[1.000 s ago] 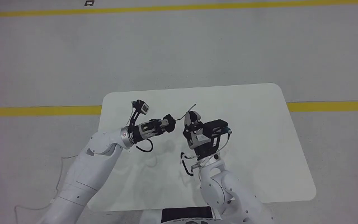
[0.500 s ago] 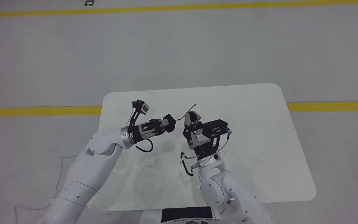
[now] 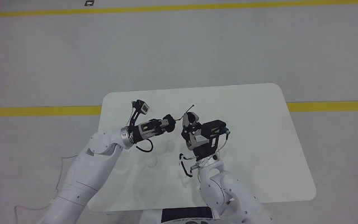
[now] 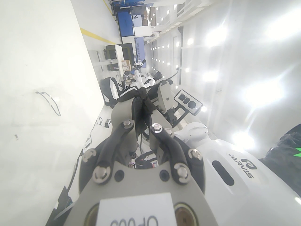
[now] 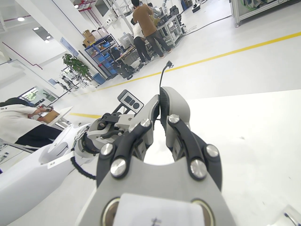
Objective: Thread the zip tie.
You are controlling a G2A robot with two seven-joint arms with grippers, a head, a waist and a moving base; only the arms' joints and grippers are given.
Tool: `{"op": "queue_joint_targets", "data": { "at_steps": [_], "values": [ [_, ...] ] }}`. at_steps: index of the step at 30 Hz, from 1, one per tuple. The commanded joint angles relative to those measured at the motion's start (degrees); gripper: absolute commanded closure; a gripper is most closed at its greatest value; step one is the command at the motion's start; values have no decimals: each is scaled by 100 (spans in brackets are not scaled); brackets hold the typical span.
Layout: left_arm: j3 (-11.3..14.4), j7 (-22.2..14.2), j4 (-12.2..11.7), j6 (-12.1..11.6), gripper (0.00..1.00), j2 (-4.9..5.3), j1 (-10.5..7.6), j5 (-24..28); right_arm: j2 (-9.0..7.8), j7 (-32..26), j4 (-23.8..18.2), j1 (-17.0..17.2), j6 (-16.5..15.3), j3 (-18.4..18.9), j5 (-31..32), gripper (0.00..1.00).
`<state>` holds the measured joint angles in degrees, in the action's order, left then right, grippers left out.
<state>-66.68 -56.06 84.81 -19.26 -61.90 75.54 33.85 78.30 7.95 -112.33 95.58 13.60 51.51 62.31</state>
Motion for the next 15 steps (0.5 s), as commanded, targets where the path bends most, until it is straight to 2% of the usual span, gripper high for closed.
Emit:
{"op": "queue_joint_targets", "data": {
  "at_steps": [1, 15],
  "values": [
    [0, 0, 0, 0, 100, 0, 0, 0, 4, -19, 4, 4, -4, -2, 5, 100],
    [0, 0, 0, 0, 100, 0, 0, 0, 31, 4, -76, 54, 10, 28, 76, 100]
  ]
}}
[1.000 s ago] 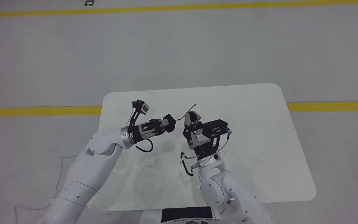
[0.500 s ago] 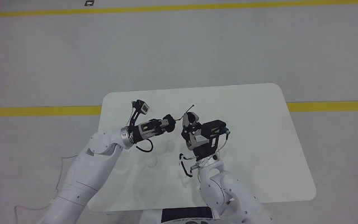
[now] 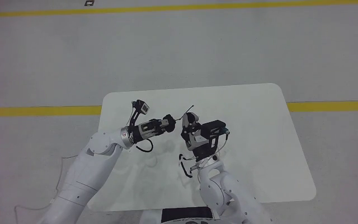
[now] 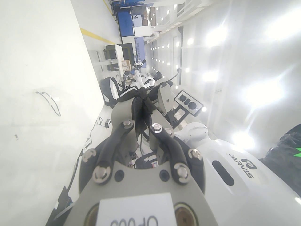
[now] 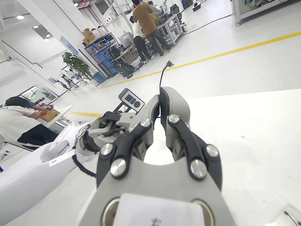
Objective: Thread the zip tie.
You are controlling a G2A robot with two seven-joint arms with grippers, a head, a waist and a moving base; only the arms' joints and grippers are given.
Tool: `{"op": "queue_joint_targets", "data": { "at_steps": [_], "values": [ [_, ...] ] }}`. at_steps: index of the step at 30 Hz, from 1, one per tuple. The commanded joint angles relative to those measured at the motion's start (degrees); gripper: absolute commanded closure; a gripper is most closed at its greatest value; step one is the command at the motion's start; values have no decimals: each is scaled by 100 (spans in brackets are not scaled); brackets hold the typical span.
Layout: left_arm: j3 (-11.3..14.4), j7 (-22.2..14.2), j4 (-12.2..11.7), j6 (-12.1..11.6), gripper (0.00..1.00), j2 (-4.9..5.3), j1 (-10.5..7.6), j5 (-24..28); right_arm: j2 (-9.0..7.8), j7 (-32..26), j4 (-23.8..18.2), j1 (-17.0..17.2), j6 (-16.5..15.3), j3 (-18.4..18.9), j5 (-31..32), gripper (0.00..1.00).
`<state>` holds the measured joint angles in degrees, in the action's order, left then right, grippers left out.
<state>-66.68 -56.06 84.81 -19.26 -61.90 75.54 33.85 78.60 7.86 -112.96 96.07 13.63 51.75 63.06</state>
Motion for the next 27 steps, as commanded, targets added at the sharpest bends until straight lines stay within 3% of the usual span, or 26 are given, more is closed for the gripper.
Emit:
{"op": "queue_joint_targets", "data": {
  "at_steps": [1, 22, 27],
  "values": [
    [0, 0, 0, 0, 100, 0, 0, 0, 4, 24, -29, 15, 8, 8, 6, 100],
    [0, 0, 0, 0, 100, 0, 0, 0, 34, -55, 62, 84, -36, 8, 110, 100],
    [55, 169, 108, 75, 100, -2, 35, -57, 45, -36, 85, 93, -35, -5, 117, 100]
  ]
}}
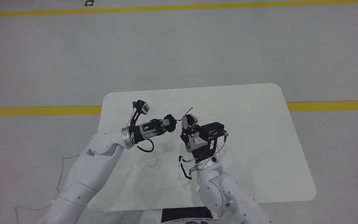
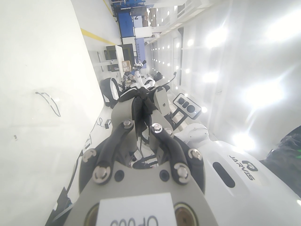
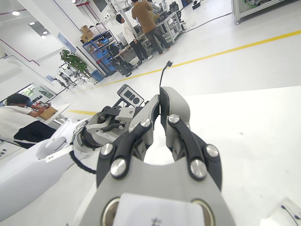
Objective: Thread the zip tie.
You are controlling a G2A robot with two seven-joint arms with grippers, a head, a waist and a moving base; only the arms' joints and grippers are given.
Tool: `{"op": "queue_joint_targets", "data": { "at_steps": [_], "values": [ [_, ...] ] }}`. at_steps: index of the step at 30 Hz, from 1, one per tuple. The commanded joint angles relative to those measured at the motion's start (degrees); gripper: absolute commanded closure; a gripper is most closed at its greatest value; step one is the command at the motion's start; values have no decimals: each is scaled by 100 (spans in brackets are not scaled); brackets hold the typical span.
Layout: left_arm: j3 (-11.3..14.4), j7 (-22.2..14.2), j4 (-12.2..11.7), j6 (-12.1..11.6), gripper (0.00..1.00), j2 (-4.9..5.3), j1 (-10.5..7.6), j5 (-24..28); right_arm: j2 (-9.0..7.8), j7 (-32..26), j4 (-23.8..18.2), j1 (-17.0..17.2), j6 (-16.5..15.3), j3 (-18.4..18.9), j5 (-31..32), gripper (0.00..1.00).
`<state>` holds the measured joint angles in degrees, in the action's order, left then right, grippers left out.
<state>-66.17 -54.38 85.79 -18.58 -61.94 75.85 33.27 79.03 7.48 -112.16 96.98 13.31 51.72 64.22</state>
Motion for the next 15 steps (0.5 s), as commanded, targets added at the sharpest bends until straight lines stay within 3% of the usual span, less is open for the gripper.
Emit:
{"op": "queue_joint_targets", "data": {
  "at_steps": [1, 15],
  "values": [
    [6, 4, 20, 13, 100, 4, 5, 3, 3, 1, 11, 6, -6, -2, 6, 100],
    [41, 14, -1, 25, 100, 20, -45, 46, 36, 90, 49, -6, 9, 31, -68, 100]
  ]
}}
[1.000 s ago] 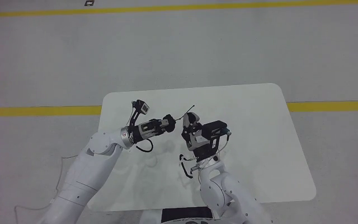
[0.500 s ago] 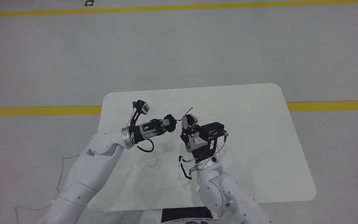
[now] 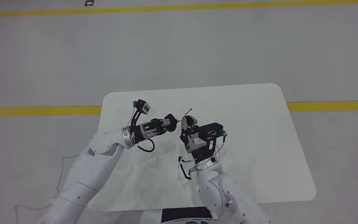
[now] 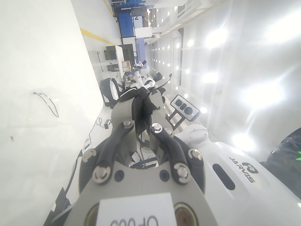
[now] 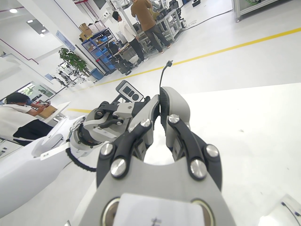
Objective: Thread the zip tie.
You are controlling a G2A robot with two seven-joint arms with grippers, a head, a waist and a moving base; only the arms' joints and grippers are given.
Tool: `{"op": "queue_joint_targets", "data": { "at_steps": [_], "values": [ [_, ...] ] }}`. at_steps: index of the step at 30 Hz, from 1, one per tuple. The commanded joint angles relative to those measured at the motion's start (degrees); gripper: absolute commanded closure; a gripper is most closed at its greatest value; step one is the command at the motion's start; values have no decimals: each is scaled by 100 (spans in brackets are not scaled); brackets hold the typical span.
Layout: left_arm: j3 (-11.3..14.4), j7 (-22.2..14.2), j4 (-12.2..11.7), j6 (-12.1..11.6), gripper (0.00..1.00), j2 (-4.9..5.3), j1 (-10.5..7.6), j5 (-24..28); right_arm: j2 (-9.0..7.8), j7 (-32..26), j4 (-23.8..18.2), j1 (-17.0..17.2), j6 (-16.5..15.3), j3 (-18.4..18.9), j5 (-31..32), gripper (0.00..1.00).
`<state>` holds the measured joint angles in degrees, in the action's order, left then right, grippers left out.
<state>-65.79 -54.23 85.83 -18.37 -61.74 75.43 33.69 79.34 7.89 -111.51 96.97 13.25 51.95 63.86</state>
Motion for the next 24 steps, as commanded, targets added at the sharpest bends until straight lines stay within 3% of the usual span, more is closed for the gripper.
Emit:
{"op": "queue_joint_targets", "data": {
  "at_steps": [1, 24],
  "values": [
    [8, -2, -13, 9, 100, 2, -8, 10, 14, 104, -23, -9, 19, 9, -97, 100],
    [89, -76, -42, -6, 100, 21, -83, 101, 73, -8, 189, 1, -19, -27, -331, 100]
  ]
}}
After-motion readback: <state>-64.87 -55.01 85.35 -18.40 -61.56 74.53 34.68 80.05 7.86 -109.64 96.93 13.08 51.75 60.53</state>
